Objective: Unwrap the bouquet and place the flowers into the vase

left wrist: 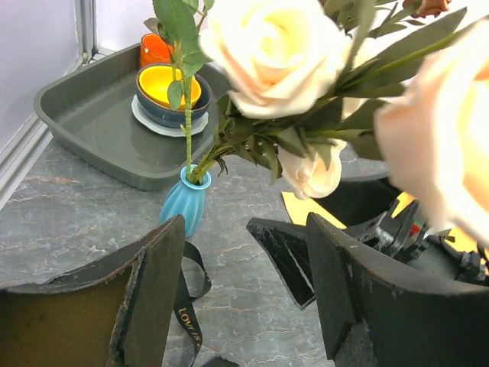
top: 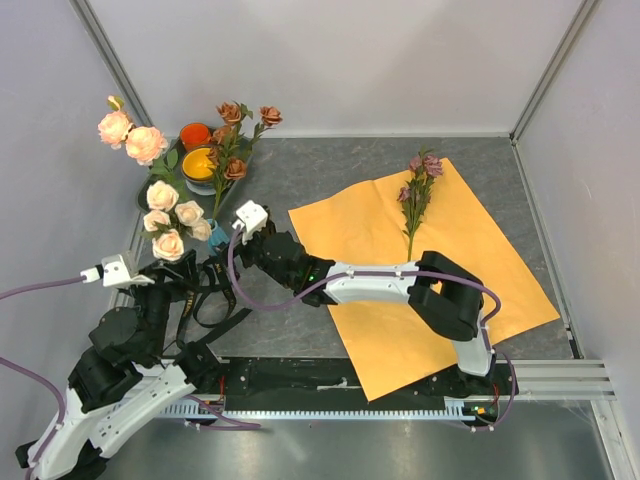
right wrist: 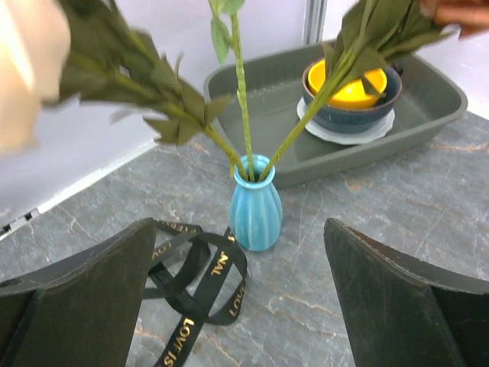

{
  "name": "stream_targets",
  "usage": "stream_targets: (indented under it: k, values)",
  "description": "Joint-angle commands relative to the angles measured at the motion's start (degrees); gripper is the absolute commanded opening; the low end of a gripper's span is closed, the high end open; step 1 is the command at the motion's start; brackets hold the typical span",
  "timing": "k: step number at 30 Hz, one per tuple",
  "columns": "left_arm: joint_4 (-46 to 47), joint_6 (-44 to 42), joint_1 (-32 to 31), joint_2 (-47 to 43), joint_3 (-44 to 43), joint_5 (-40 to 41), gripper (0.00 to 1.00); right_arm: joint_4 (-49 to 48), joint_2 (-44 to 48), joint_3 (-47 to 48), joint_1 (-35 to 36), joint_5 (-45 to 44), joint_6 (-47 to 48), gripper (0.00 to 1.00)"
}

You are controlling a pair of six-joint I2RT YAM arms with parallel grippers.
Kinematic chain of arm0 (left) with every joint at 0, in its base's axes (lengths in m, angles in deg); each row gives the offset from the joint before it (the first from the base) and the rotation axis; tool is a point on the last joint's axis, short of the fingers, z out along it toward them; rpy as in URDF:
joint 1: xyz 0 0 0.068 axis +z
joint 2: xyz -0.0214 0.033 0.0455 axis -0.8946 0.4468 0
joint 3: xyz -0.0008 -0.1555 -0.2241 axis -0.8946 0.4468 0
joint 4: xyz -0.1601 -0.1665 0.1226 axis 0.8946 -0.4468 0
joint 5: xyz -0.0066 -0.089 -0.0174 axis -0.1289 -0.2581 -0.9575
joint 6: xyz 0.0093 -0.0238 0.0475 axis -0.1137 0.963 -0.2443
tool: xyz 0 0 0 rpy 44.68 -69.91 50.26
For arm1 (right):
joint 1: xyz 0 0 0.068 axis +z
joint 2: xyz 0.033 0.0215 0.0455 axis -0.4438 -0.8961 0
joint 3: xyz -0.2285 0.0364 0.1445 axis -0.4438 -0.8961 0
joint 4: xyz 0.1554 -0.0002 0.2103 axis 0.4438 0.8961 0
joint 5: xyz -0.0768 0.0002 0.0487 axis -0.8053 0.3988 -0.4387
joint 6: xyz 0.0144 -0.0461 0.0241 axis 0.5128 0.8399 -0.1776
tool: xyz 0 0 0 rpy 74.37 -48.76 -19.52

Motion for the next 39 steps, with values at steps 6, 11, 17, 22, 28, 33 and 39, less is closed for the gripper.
stream_targets:
  k: [6,11,17,22,28,33,39]
  values:
    - [0.86,-0.14,0.38,-3.24,0.09,-3.1,0.73,-3.66,7.35,-6.72,-0.03,-1.49,-0.03,0.98]
    - [-1.33,4.42,0.37,-8.07,-1.4,-9.32,0.76,-5.07,15.95,-14.98,-0.29,-9.38,-0.11,0.98]
    - [-7.31,10.93,0.29,-10.55,-8.25,-13.82,0.77,3.42,25.36,-23.77,-7.48,-23.35,-12.48,0.98]
    - [-11.35,13.83,0.29,-8.88,-10.1,-16.11,0.76,22.24,25.12,-21.76,-21.43,-27.5,-24.36,0.98]
    - [-14.08,14.27,0.29,-4.94,-7.91,-18.58,0.77,31.75,16.79,-16.05,-37.8,-18.82,-26.3,0.94]
    - [-15.67,14.27,0.29,-4.21,-7.38,-15.94,0.76,38.61,10.44,-12.0,-44.92,-16.52,-26.93,0.86]
    - [-16.28,14.27,0.29,-5.1,-7.02,-15.58,0.74,40.01,6.05,-11.56,-47.75,-16.52,-26.31,0.61]
